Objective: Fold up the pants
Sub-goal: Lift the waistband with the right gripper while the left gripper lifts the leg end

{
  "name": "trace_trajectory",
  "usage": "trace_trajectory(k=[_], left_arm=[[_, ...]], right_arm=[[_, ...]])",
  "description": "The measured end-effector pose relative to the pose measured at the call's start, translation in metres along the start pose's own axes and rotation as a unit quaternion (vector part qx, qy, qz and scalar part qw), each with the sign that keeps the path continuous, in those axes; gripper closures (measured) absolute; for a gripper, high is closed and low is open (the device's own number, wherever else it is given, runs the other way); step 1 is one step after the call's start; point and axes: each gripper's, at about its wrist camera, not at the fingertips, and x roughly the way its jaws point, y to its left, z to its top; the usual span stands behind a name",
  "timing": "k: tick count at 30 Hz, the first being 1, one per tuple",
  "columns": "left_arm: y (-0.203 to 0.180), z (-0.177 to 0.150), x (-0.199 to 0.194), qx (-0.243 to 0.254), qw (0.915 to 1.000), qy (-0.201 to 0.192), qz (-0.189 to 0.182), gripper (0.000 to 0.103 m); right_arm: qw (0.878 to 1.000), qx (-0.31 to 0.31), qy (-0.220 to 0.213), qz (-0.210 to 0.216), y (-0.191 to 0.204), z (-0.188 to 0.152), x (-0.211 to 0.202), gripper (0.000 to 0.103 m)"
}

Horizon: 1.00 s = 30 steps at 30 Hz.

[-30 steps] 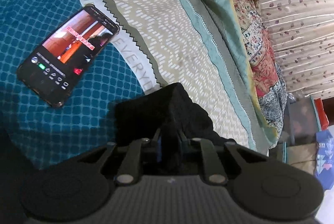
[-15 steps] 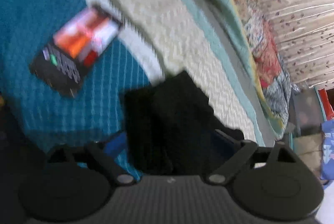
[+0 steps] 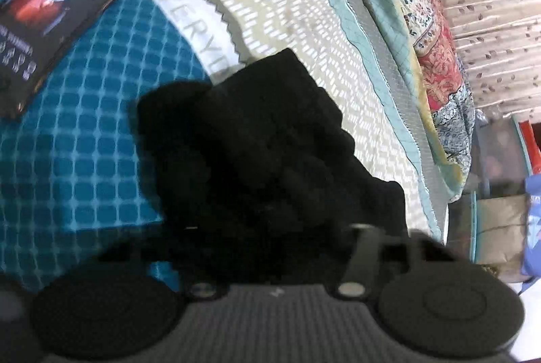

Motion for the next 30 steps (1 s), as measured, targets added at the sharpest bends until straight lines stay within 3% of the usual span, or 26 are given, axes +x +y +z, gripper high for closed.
trace_trajectory(k=[1, 4, 5, 8, 9, 11, 18, 23, 26, 30], left_arm=[[0.001, 0.002, -0.001, -0.005, 1.0, 0.001, -0.006, 0.074], [-0.003, 0.011, -0.004, -0.013, 0.9998, 0.001, -0.016, 0.078], [-0.007, 0.014, -0.005, -0.009, 0.9998, -0.001, -0.018, 0.078], [-0.021, 0.024, -0.013, 0.004, 0.9993, -0.013, -0.034, 0.079], [-0.029, 0.029, -0.015, 0.008, 0.9989, -0.017, -0.042, 0.079], [-0.043, 0.041, -0.017, 0.019, 0.9982, -0.022, -0.053, 0.08], [-0.113, 0.116, -0.015, 0.079, 0.9923, -0.063, -0.071, 0.081], [-0.15, 0.138, -0.049, 0.106, 0.9772, -0.125, -0.136, 0.081], [-0.135, 0.13, -0.057, 0.119, 0.9714, -0.141, -0.149, 0.081], [-0.072, 0.117, -0.02, 0.075, 0.9888, -0.096, -0.086, 0.081]], right_arm=[[1.0, 0.001, -0.002, 0.001, -0.001, 0.002, 0.003, 0.031], [1.0, -0.009, -0.008, 0.0, 0.004, 0.008, 0.009, 0.031], [1.0, -0.019, -0.01, -0.005, 0.009, 0.011, 0.012, 0.036], [0.998, -0.063, -0.01, -0.029, 0.026, 0.017, 0.017, 0.078], [0.997, -0.074, -0.003, -0.034, 0.032, 0.019, 0.019, 0.081], [0.996, -0.081, -0.006, -0.038, 0.043, 0.022, 0.018, 0.084], [0.994, -0.102, -0.024, 0.037, 0.135, 0.056, 0.034, 0.085], [0.991, -0.047, -0.046, 0.115, 0.179, 0.08, 0.039, 0.085], [0.988, -0.036, -0.05, 0.142, 0.177, 0.081, 0.035, 0.085], [0.993, -0.032, -0.023, 0.111, 0.143, 0.063, 0.049, 0.085]])
